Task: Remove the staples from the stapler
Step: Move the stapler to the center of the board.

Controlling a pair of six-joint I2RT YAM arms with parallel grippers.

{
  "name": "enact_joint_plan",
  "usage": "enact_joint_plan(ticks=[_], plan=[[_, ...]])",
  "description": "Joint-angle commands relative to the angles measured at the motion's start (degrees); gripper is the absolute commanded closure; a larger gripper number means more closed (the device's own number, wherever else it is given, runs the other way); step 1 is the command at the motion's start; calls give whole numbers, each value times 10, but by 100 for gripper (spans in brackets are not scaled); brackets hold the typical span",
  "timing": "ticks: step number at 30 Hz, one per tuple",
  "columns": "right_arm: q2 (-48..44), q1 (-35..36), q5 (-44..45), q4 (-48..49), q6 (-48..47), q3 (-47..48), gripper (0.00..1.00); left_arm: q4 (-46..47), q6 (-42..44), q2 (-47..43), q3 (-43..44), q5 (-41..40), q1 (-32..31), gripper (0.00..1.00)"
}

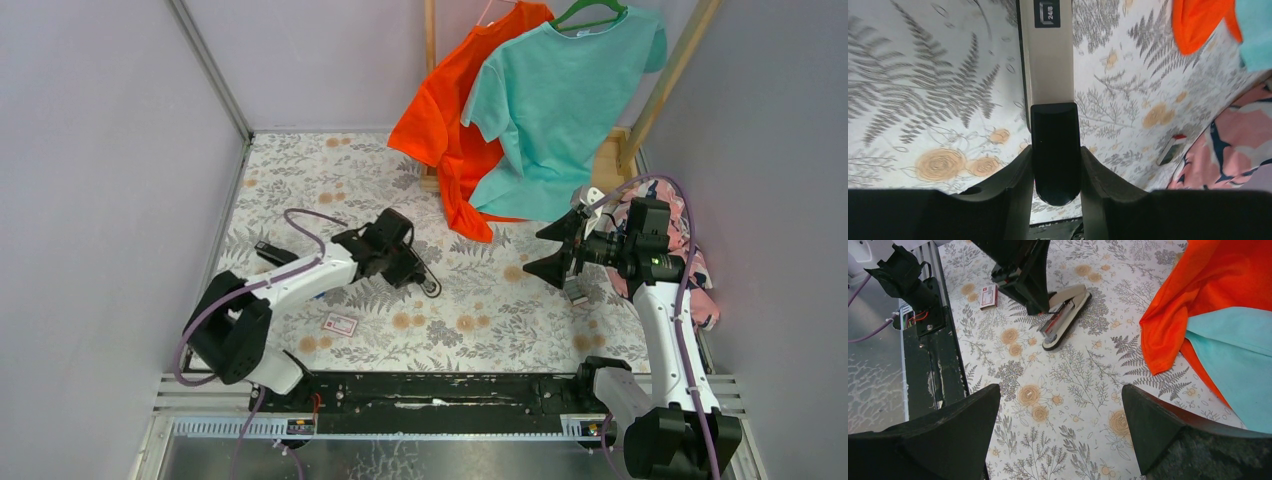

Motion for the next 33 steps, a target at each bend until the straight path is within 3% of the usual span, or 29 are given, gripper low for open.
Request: enact_joint_plan(ticks=[1, 8, 15, 22, 28, 33], plan=[[-1, -2, 3, 17, -1, 2, 1, 68, -32, 39, 41, -23, -43, 100], [-7, -2, 0, 15, -4, 1, 1, -30, 12, 136, 151, -16, -81, 100], [-4, -2, 2, 9, -11, 3, 1, -33, -7, 182, 188, -6, -112, 98], [0, -2, 0, 3, -19, 3, 1, 3, -1, 213, 207, 13, -127, 50], [11, -2, 0, 2, -20, 1, 1, 17, 10, 215, 214, 19, -128, 27], [16, -2, -1, 1, -25, 1, 1, 34, 48, 181, 190, 23, -129, 20]])
